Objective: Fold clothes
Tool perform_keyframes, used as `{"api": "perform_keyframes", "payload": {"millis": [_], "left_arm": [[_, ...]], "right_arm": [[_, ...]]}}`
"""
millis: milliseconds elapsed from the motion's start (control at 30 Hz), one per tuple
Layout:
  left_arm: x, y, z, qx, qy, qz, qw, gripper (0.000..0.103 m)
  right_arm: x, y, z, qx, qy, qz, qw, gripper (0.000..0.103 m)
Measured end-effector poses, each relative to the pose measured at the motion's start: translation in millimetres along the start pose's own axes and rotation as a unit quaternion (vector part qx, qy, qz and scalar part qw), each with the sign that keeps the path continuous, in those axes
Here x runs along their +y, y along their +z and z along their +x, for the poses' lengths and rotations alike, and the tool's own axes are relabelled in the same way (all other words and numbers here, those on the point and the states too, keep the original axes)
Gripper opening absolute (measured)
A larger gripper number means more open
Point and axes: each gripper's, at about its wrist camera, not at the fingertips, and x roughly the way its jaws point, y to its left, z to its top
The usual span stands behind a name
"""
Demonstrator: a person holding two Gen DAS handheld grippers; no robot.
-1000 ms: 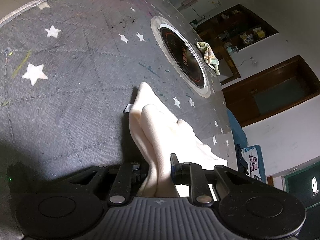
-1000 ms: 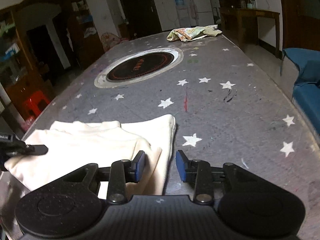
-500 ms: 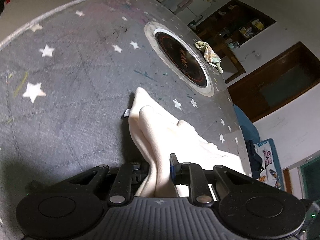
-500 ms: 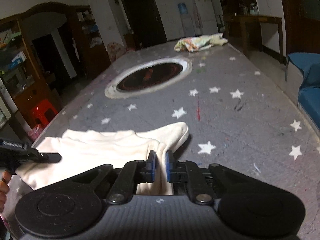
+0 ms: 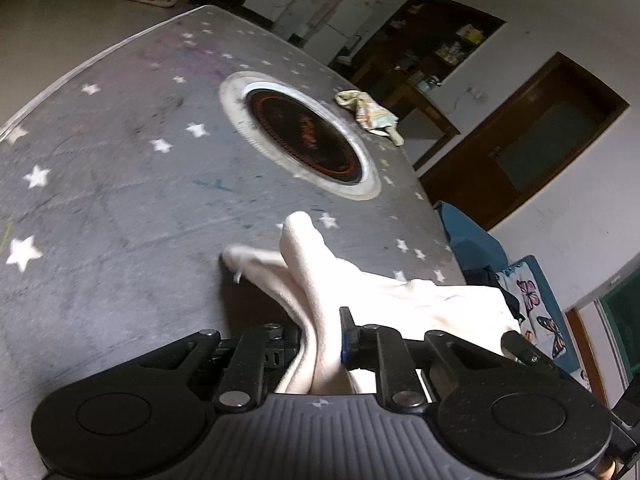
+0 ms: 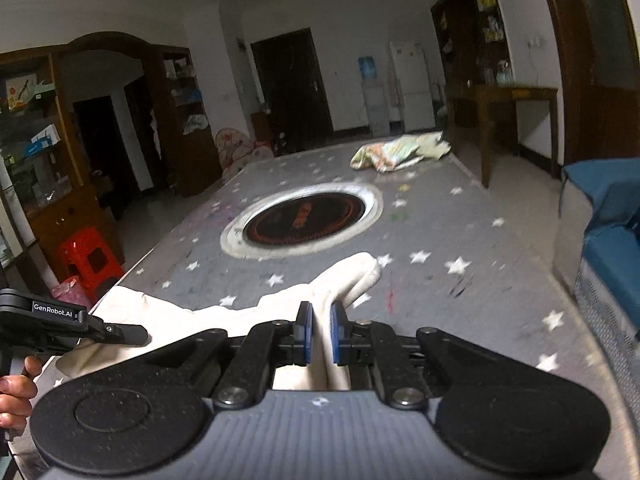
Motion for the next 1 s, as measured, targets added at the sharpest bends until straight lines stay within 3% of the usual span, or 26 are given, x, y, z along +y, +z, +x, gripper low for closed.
{"api": "perform_keyframes", "payload": {"millis": [600, 1000], "left_arm": [[-98.8, 3.0, 45.4, 0.016, -0.035, 0.078, 0.9962, 0.017], [-130.9, -14.6, 79.5, 0.023, -0.02, 0.115, 0.9929, 0.017]], "right_arm": [[-51.3, 31.9, -47.3, -0.055, -0.095, -0.003, 0.994, 0.008], [-87.6, 29.6, -48.1, -0.055, -0.134, 0.01, 0.989, 0.008]]}}
